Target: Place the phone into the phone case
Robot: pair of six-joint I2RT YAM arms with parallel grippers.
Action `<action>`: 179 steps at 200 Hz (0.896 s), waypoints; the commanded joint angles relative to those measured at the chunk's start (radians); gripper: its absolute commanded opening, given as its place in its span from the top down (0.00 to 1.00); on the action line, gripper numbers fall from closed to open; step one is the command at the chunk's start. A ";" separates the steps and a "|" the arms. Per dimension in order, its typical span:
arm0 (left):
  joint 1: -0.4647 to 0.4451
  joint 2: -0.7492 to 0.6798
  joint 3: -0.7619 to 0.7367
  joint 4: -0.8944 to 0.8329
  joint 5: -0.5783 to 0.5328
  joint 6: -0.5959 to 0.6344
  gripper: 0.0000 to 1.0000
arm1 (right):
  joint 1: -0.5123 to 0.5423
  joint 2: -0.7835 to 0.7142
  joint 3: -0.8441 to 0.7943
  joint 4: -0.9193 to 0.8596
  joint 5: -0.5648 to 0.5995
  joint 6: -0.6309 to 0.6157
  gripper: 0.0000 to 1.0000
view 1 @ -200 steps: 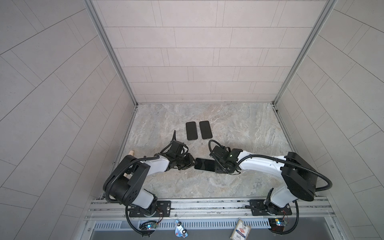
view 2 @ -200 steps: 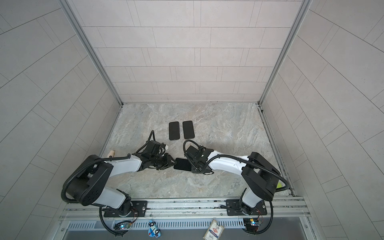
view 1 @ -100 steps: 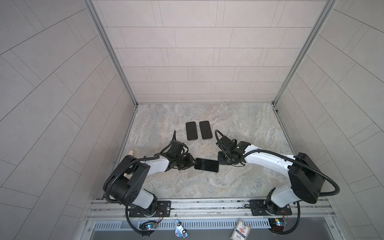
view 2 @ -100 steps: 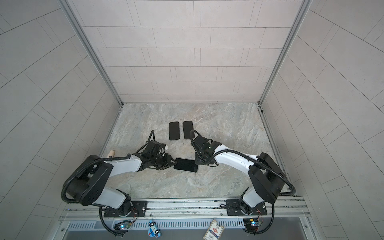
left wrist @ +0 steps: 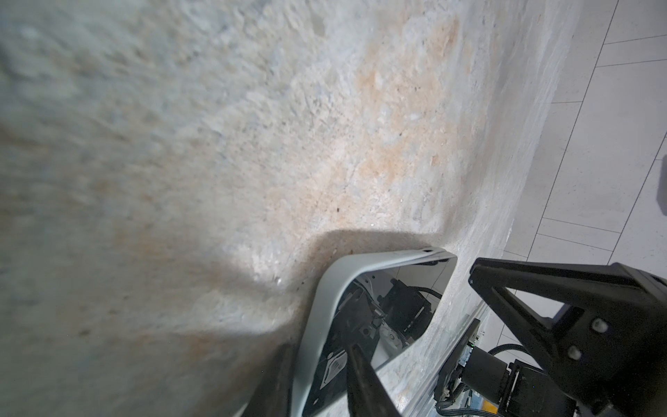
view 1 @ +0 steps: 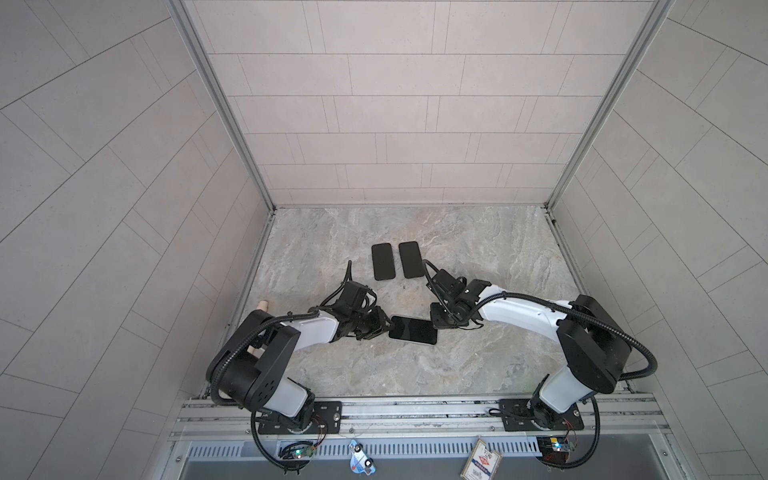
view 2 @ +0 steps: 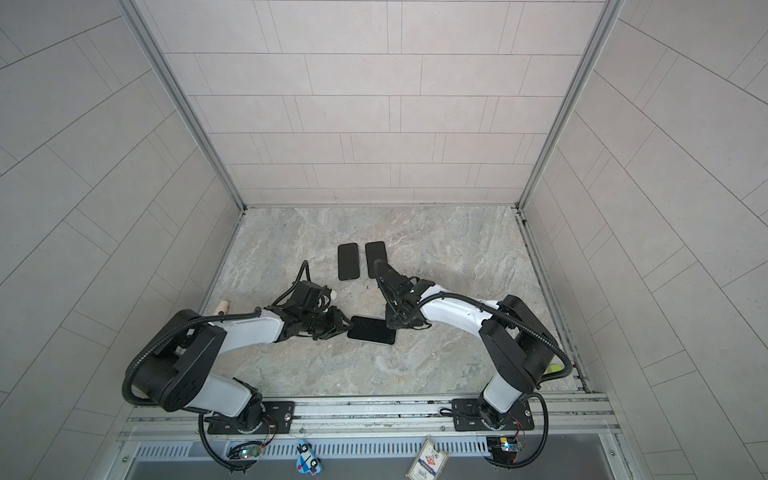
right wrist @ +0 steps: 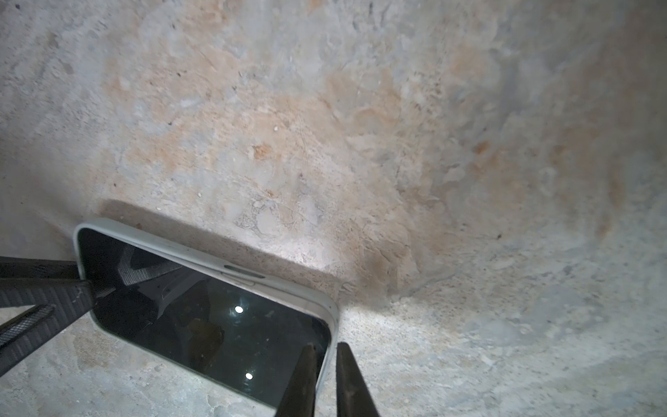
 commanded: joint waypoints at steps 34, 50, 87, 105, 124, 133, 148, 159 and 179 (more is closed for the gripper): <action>-0.005 0.010 0.021 -0.003 0.008 0.008 0.68 | -0.004 0.009 -0.009 0.003 0.007 -0.008 0.84; -0.005 0.010 0.020 -0.003 0.008 0.008 0.68 | -0.004 0.013 -0.010 0.005 0.007 -0.006 0.85; -0.005 0.010 0.020 -0.003 0.008 0.008 0.68 | -0.003 0.030 -0.016 0.008 0.008 -0.002 0.85; -0.005 0.010 0.020 -0.003 0.008 0.008 0.68 | -0.004 0.038 -0.022 0.014 0.006 0.001 0.85; -0.005 0.010 0.020 -0.002 0.007 0.008 0.68 | -0.003 0.047 -0.026 0.018 0.004 0.003 0.85; -0.005 0.010 0.020 -0.003 0.007 0.008 0.68 | -0.003 0.048 -0.027 0.021 0.004 0.006 0.86; -0.005 0.010 0.021 -0.002 0.007 0.007 0.68 | -0.004 0.048 -0.031 0.022 0.007 0.009 0.86; -0.005 0.012 0.020 -0.002 0.008 0.008 0.68 | -0.004 0.050 -0.032 0.023 0.008 0.010 0.86; -0.005 0.010 0.020 -0.003 0.007 0.006 0.68 | -0.003 0.053 -0.036 0.027 0.008 0.011 0.86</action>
